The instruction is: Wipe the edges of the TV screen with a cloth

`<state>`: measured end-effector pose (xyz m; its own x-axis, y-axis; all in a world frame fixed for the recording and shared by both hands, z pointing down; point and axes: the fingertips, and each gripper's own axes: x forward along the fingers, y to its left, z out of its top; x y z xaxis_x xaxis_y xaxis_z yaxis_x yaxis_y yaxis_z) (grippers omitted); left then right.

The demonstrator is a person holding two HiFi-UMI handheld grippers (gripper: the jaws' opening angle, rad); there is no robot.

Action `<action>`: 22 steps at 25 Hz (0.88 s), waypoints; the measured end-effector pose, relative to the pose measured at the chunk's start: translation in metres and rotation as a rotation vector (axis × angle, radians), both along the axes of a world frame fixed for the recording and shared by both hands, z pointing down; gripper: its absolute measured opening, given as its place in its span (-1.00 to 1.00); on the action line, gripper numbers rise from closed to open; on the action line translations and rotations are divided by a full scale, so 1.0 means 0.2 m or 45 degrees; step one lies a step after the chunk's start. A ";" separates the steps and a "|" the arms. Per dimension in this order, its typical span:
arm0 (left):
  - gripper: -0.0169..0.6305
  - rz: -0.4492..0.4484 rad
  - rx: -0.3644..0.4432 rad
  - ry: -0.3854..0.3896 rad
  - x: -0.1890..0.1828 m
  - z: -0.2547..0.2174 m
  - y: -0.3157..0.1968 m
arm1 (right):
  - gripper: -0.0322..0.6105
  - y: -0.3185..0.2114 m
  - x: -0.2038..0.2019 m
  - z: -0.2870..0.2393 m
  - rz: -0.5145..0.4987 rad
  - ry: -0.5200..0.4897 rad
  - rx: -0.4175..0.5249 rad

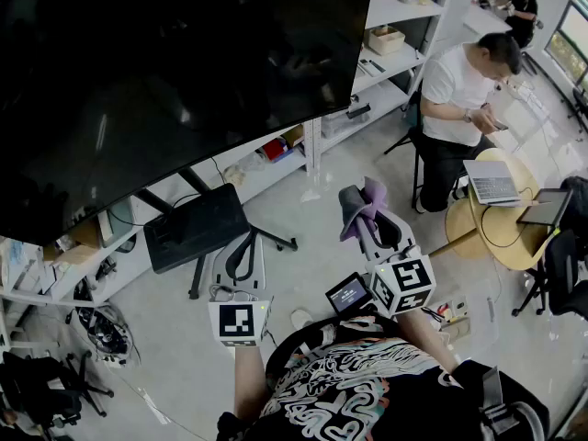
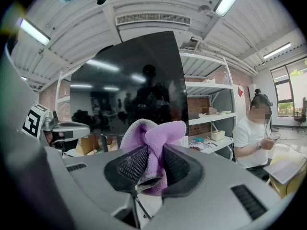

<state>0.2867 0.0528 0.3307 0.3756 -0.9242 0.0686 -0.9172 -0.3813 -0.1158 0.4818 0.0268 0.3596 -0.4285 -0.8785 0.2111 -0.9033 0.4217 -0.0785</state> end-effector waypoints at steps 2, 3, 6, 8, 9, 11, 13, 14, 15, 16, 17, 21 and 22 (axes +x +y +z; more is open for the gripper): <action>-0.89 0.039 -0.045 -0.012 -0.01 0.02 0.04 | -0.56 0.01 -0.01 0.00 0.006 0.000 0.002; -0.89 0.051 -0.058 -0.013 -0.01 0.03 0.05 | -0.56 0.02 -0.02 -0.01 0.010 -0.002 0.003; -0.89 0.057 -0.067 -0.030 -0.02 0.03 0.07 | -0.56 0.04 -0.03 -0.01 0.028 -0.011 0.006; -0.89 0.062 -0.071 -0.028 -0.05 0.05 0.08 | -0.56 0.05 -0.05 0.00 0.037 -0.009 0.006; -0.89 0.062 -0.073 -0.025 -0.06 0.05 0.08 | -0.56 0.05 -0.06 0.00 0.039 -0.005 0.006; -0.89 0.058 -0.075 -0.034 -0.09 0.06 0.09 | -0.56 0.06 -0.08 0.00 0.043 0.001 0.012; -0.89 0.054 -0.082 -0.053 -0.12 0.08 0.09 | -0.56 0.08 -0.09 0.00 0.059 -0.022 0.015; -0.89 0.056 -0.083 -0.061 -0.13 0.09 0.10 | -0.56 0.08 -0.09 0.00 0.075 -0.055 0.009; -0.89 0.063 -0.080 -0.067 -0.14 0.09 0.11 | -0.56 0.09 -0.09 0.01 0.092 -0.097 -0.004; -0.89 0.073 -0.072 -0.068 -0.14 0.09 0.11 | -0.56 0.09 -0.09 0.02 0.109 -0.134 -0.020; -0.89 0.085 -0.060 -0.062 -0.14 0.08 0.11 | -0.56 0.10 -0.09 0.02 0.124 -0.152 -0.032; -0.89 0.167 -0.034 -0.002 -0.14 0.08 0.10 | -0.56 0.11 -0.09 0.05 0.173 -0.093 -0.026; -0.89 0.190 -0.041 0.003 -0.14 0.09 0.10 | -0.56 0.10 -0.10 0.05 0.179 -0.094 -0.023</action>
<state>0.2597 0.0724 0.3488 0.5088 -0.8555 0.0960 -0.8503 -0.5168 -0.0993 0.4619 0.0476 0.3700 -0.3162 -0.9273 0.2003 -0.9450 0.2891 -0.1532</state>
